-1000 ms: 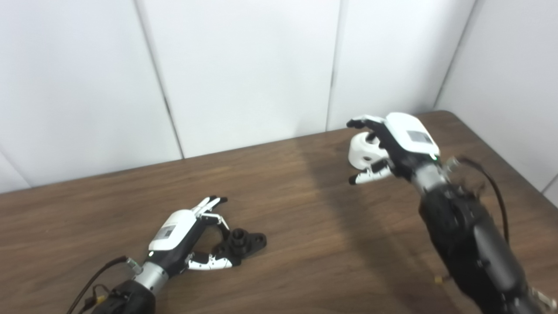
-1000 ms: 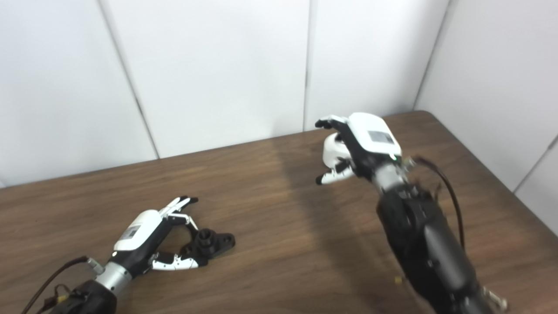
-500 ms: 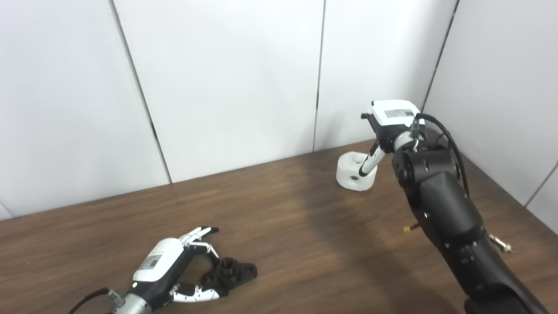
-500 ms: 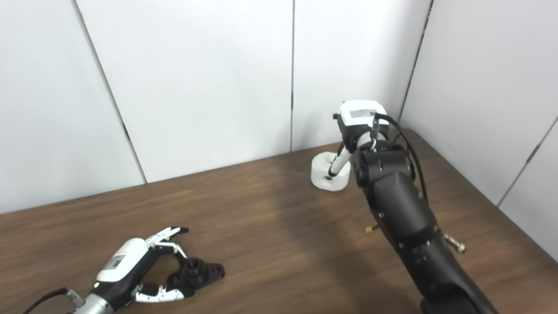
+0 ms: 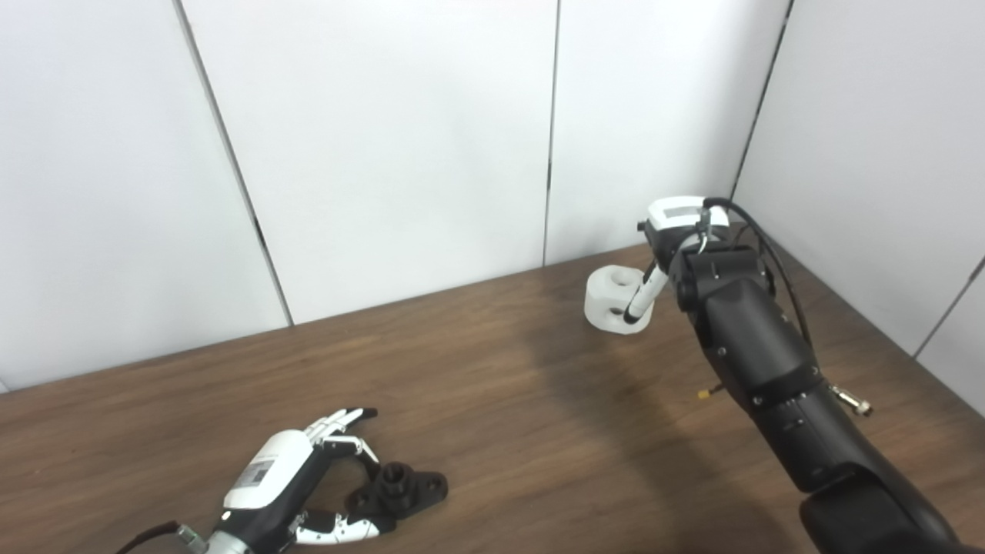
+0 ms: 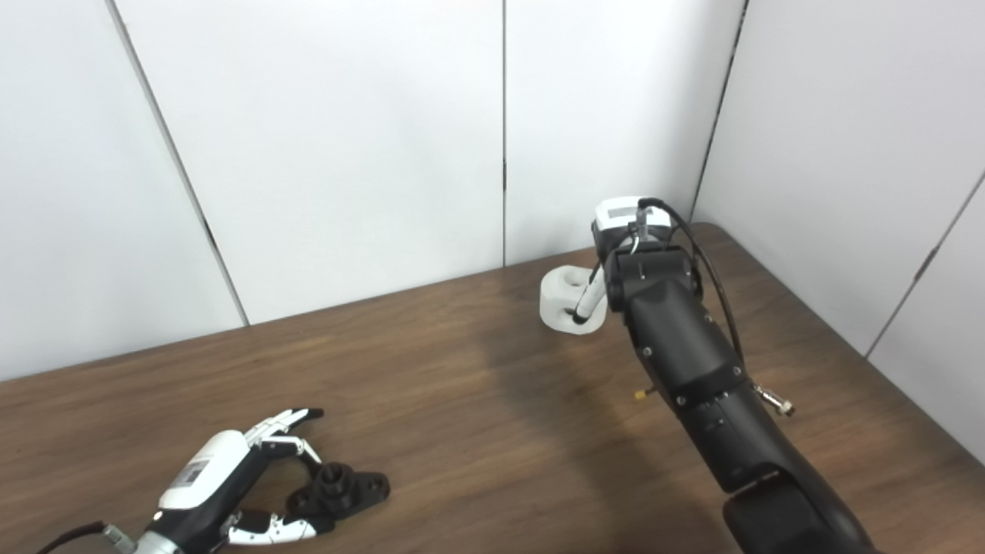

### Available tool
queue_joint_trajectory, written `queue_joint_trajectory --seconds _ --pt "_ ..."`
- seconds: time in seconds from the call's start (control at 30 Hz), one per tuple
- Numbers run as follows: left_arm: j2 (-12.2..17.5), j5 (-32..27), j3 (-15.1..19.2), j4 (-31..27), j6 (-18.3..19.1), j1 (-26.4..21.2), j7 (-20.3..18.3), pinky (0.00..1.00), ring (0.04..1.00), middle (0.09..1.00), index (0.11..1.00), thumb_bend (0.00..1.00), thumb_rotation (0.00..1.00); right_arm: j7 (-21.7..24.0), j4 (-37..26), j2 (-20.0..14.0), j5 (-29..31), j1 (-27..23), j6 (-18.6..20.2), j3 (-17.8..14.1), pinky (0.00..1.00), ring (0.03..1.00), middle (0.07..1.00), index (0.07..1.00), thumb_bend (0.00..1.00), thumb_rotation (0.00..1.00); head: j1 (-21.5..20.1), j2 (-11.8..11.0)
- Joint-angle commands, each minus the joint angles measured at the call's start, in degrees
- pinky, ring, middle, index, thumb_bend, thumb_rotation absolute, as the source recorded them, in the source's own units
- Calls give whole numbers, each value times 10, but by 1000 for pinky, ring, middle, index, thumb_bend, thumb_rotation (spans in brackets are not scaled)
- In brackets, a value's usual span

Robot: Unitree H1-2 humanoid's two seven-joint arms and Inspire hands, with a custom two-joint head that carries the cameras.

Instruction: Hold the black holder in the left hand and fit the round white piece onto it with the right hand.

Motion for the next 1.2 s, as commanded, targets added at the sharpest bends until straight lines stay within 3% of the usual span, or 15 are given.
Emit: queue_joint_trajectory --seconds 0.0,0.4,0.87,1.1,1.17 --pt "18 21 -24 10 13 35 -65 926 949 928 488 523 52 -14 -4 -10 6 -33 2 -2 991 1000 1000 927 1000 419 1 1" --pt "17 14 -16 -11 20 42 -80 877 934 919 487 522 50 -28 38 10 39 -38 4 -12 965 1000 1000 900 1000 465 6 6" --pt "17 12 -7 -41 29 54 -96 849 932 919 487 522 49 -40 63 17 51 -35 4 -11 967 985 1000 893 1000 443 12 15" --pt "17 7 -1 -49 32 57 -103 834 925 913 487 522 49 -71 64 17 61 -27 4 -14 928 946 976 836 982 343 13 18" --pt "17 4 2 -49 29 58 -105 837 926 913 487 522 48 -104 67 16 72 -22 4 -14 864 906 928 743 946 271 13 20"
